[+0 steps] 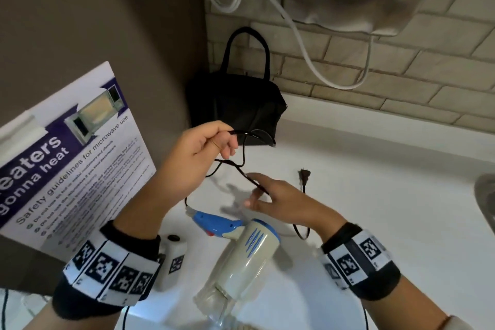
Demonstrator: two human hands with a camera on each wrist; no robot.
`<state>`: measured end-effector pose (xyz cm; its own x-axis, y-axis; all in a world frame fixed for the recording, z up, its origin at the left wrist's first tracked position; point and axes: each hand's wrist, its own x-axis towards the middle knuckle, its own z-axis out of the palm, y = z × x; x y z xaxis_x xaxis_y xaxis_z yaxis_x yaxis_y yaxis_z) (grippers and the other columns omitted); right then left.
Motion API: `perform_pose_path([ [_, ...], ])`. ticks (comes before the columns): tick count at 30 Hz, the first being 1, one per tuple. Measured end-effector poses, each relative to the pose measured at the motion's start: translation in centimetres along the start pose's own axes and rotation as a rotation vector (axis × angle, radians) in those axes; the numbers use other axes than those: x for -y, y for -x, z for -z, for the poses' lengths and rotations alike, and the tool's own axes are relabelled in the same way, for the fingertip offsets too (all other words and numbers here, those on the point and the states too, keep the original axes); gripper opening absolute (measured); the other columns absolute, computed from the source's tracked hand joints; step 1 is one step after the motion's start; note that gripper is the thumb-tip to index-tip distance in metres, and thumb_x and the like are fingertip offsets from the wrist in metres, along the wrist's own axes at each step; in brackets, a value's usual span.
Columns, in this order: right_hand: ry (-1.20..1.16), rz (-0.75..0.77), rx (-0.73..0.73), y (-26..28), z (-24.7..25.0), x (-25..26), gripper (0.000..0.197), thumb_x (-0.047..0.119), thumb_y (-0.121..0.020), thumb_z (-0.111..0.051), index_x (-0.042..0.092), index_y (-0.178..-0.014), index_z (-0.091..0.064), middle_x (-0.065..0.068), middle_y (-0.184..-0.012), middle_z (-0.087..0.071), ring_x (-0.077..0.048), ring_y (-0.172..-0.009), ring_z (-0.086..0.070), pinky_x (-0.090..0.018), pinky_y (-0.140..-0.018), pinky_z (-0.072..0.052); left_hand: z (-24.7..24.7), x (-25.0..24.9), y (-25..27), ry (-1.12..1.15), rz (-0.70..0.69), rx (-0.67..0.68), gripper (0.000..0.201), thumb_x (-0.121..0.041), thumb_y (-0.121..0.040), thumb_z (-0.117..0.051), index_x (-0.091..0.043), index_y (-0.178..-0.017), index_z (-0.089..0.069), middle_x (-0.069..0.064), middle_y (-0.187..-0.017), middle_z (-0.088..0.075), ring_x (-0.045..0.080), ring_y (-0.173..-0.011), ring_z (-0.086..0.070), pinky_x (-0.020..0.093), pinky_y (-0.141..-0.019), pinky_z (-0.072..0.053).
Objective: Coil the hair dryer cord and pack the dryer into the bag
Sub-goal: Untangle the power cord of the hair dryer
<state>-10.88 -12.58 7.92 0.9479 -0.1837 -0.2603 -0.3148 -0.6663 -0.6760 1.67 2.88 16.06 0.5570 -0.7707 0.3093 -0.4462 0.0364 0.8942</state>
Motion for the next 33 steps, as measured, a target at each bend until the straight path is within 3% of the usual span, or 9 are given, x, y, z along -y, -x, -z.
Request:
perform_pose_path([
  [2, -0.213, 0.048, -0.065, -0.2, 0.0, 0.4, 0.032, 0.035, -0.098, -0.047, 0.017, -0.121, -0.059, 0.002, -0.078, -0.06, -0.006, -0.069, -0.053, -0.023, -0.074, -0.048, 0.8, 0.1, 0.1, 0.044, -0.006, -0.052, 0.027, -0.003, -0.098, -0.04, -0.005, -0.082, -0.061, 0.005, -0.068, -0.055, 0.001, -0.069, -0.055, 0.009, -0.075, -0.042],
  [4, -0.445, 0.1, -0.146, 0.5, 0.9, 0.4, 0.029, 0.029, -0.099, -0.044, 0.014, -0.106, -0.067, 0.002, -0.064, -0.045, -0.008, -0.06, -0.042, -0.018, -0.065, -0.043, 2.0, 0.5, 0.3, 0.093, -0.001, -0.142, 0.027, -0.007, -0.1, -0.039, -0.01, -0.084, -0.061, -0.002, -0.066, -0.056, 0.004, -0.071, -0.056, 0.012, -0.077, -0.044],
  [9, -0.782, 0.145, -0.274, 2.8, 2.6, -2.2, 0.038, 0.052, -0.087, -0.056, 0.017, -0.099, -0.065, 0.002, -0.063, -0.041, -0.013, -0.06, -0.036, -0.036, -0.073, -0.03, 4.3, 2.5, 1.2, 0.173, 0.126, -0.373, 0.025, -0.014, -0.1, -0.041, -0.017, -0.098, -0.066, -0.007, -0.063, -0.057, 0.01, -0.068, -0.055, 0.025, -0.076, -0.049],
  [13, -0.902, 0.208, -0.273, 4.5, 3.0, -4.2, 0.047, 0.057, -0.075, -0.069, 0.017, -0.098, -0.069, 0.001, -0.063, -0.046, -0.013, -0.06, -0.037, -0.034, -0.071, -0.029, 4.1, 4.4, 1.3, 0.202, 0.242, -0.422, 0.024, -0.017, -0.1, -0.044, -0.015, -0.094, -0.067, -0.007, -0.064, -0.058, 0.008, -0.057, -0.052, 0.02, -0.059, -0.048],
  [18, -0.888, 0.19, -0.261, 5.5, 3.5, -3.1, 0.049, 0.052, -0.079, -0.067, 0.017, -0.114, -0.066, -0.001, -0.066, -0.046, -0.013, -0.059, -0.035, -0.025, -0.064, -0.033, 2.9, 5.9, 1.0, 0.204, 0.432, -0.32, 0.027, -0.013, -0.099, -0.043, -0.015, -0.087, -0.067, -0.006, -0.061, -0.048, 0.011, -0.053, -0.033, 0.017, -0.045, -0.031],
  [22, -0.724, 0.085, -0.338, 5.6, 3.8, -0.6, 0.029, 0.037, -0.093, -0.048, 0.026, -0.111, -0.068, 0.002, -0.061, -0.038, -0.011, -0.055, -0.03, -0.018, -0.054, -0.029, 2.3, 4.4, 1.4, 0.084, 0.392, -0.221, 0.026, -0.032, -0.097, -0.047, -0.025, -0.101, -0.071, 0.0, -0.044, -0.038, 0.006, -0.055, -0.029, 0.02, -0.059, -0.044],
  [26, -0.563, 0.147, -0.281, 6.1, 3.7, 2.0, 0.028, 0.034, -0.092, -0.047, 0.028, -0.106, -0.071, 0.01, -0.057, -0.036, -0.009, -0.055, -0.034, -0.015, -0.057, -0.033, 2.1, 4.4, 0.9, 0.226, 0.393, -0.121, 0.029, -0.032, -0.099, -0.042, -0.025, -0.094, -0.069, -0.008, -0.054, -0.029, 0.008, -0.048, -0.021, 0.023, -0.044, -0.019],
  [31, -0.4, 0.231, -0.092, 6.4, 2.9, 4.1, 0.024, 0.018, -0.095, -0.053, 0.02, -0.107, -0.073, 0.021, -0.054, -0.055, -0.001, -0.05, -0.044, -0.008, -0.056, -0.034, 1.4, 5.0, 0.2, 0.187, 0.47, -0.173, 0.029, -0.02, -0.101, -0.039, -0.01, -0.086, -0.062, -0.003, -0.062, -0.036, 0.002, -0.04, -0.025, 0.015, -0.038, -0.024],
  [33, -0.274, 0.242, -0.055, 6.3, 2.5, 4.3, 0.022, 0.015, -0.095, -0.055, 0.022, -0.105, -0.073, 0.03, -0.077, -0.068, 0.005, -0.068, -0.062, -0.008, -0.064, -0.042, 1.4, 5.0, 0.0, 0.233, 0.462, -0.211, 0.029, -0.019, -0.101, -0.038, -0.011, -0.083, -0.059, -0.007, -0.055, -0.03, 0.003, -0.041, -0.022, 0.015, -0.038, -0.021],
])
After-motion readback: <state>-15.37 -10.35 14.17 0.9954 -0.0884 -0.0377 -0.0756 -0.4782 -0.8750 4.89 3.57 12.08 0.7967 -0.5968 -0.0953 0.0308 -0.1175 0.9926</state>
